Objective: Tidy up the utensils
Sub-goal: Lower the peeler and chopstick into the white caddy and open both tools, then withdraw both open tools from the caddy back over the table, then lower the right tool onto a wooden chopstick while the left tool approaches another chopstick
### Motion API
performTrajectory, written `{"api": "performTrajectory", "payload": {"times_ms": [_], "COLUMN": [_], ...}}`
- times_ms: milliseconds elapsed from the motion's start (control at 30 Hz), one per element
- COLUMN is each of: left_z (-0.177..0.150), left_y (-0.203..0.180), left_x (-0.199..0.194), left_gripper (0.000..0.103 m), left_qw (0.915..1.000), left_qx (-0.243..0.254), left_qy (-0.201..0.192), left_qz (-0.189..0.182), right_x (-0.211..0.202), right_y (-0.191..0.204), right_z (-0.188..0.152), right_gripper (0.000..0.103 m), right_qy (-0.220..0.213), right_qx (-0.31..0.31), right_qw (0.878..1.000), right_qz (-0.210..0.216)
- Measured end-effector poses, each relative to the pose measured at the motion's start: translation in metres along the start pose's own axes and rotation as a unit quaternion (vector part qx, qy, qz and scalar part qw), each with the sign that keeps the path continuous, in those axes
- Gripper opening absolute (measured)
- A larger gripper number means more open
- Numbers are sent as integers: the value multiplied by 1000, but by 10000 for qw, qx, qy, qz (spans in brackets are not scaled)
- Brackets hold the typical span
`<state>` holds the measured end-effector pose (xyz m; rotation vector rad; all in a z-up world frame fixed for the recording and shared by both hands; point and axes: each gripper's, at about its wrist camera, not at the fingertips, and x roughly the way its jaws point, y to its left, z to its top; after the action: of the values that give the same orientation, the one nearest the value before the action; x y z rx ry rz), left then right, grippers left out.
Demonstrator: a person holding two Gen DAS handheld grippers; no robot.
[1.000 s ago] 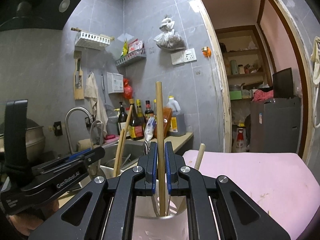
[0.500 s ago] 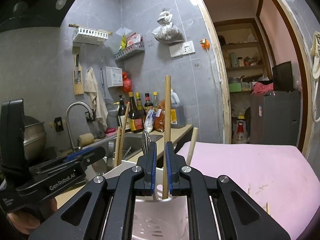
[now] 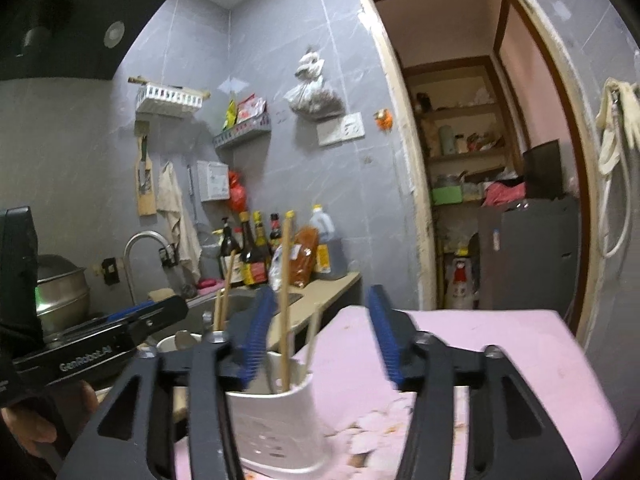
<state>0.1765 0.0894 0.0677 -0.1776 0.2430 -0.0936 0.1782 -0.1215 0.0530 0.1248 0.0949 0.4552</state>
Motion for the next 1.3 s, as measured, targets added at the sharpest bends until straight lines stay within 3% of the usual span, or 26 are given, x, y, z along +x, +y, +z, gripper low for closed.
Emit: {"api": "performTrajectory", "payload": {"times_ms": [200,333,500,733,933,1133,1300], "left_z": [-3,-7,-14,-34,-55,-76,-97], "left_y": [-29,-43,-63,-92,-109,-115,-119], "left_x": [-11,-13,-14,-10,-10,8,35], "left_gripper": [96,100,101,101,101,101,101], "left_qw": [9996,9990,9986,9967,9969,9919,9780], "left_qx": [29,6,113,451,542,754,817], "left_qy": [-210,-245,-136,264,299,894,1852], "left_qz": [-209,-368,-505,-627,-494,-505,-497], "right_x": [-37,-61,-81,-90,-96,-93,-77], "right_y": [-25,-45,-66,-94,-110,-115,-114], "right_z": [10,13,11,-7,-28,-51,-71], "right_gripper": [84,102,103,103,103,103,103], "right_qy": [-248,-366,-288,288,795,1481,2412], "right_qx": [-216,-208,-273,-435,-213,-154,-225], "right_qw": [9989,9978,9965,9937,9891,9815,9654], "right_qz": [-331,-511,-736,-995,-1223,-1200,-968]}}
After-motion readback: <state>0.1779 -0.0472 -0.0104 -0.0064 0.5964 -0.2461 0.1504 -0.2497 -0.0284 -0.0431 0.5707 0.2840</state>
